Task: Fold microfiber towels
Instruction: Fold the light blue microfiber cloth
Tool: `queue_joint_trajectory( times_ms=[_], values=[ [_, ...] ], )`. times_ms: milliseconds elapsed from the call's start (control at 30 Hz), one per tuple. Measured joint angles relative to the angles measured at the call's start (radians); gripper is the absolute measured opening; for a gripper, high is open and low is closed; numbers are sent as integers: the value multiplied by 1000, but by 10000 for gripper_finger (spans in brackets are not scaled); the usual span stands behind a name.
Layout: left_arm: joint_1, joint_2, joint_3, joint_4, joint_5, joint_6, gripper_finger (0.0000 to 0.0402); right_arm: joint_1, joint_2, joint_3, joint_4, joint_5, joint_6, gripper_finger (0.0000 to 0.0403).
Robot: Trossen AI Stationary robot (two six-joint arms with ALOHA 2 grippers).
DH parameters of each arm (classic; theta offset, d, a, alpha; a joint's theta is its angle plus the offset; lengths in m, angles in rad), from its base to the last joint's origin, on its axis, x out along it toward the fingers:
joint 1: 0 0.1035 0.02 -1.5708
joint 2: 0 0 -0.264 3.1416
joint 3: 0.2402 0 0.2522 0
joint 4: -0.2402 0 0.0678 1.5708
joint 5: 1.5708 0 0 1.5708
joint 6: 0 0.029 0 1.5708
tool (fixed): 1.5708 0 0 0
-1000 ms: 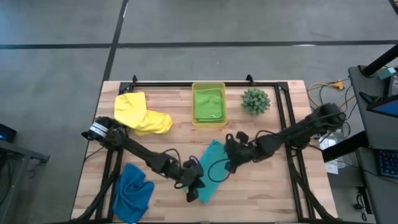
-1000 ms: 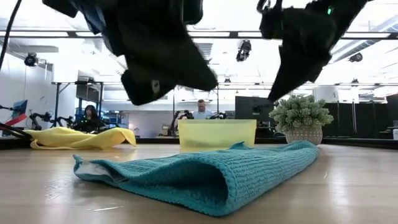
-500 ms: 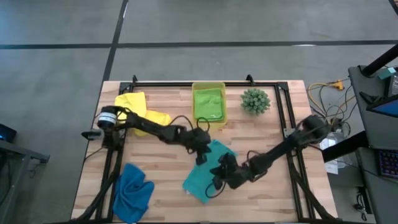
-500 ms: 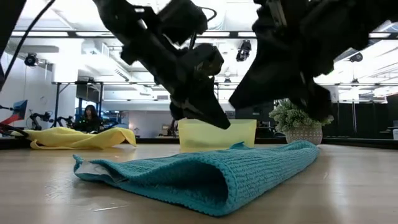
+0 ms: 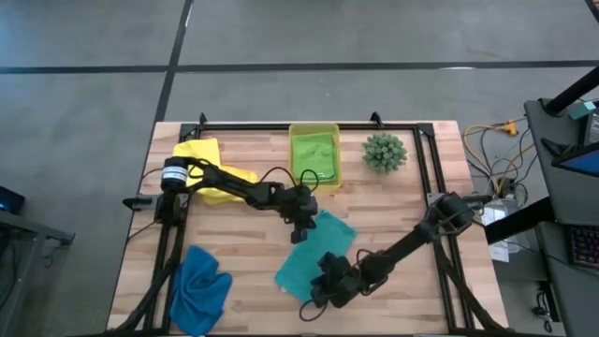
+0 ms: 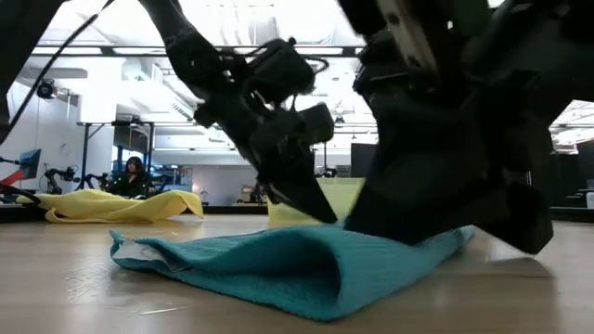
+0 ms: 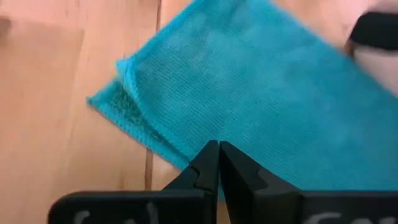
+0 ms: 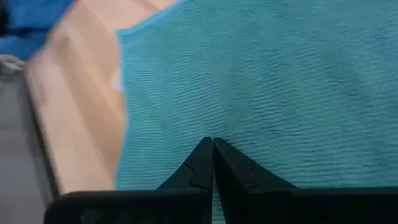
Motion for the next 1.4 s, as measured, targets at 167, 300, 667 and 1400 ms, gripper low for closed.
queue_joint_trajectory(
  times_ms=[167, 300, 667, 1400],
  values=[
    [0, 18, 1, -56, 3, -2, 0, 2, -40, 36, -233, -37, -10, 8],
    [0, 11, -19, -74, 7, -13, 0, 1, -73, 34, -338, -103, -47, 8],
    [-14, -88, -44, -130, -54, -109, 0, 5, -197, -6, -507, -114, -138, 9],
    [-330, -565, -86, -464, 27, -6, 0, 164, -542, -178, -592, 27, -271, 9]
  ],
)
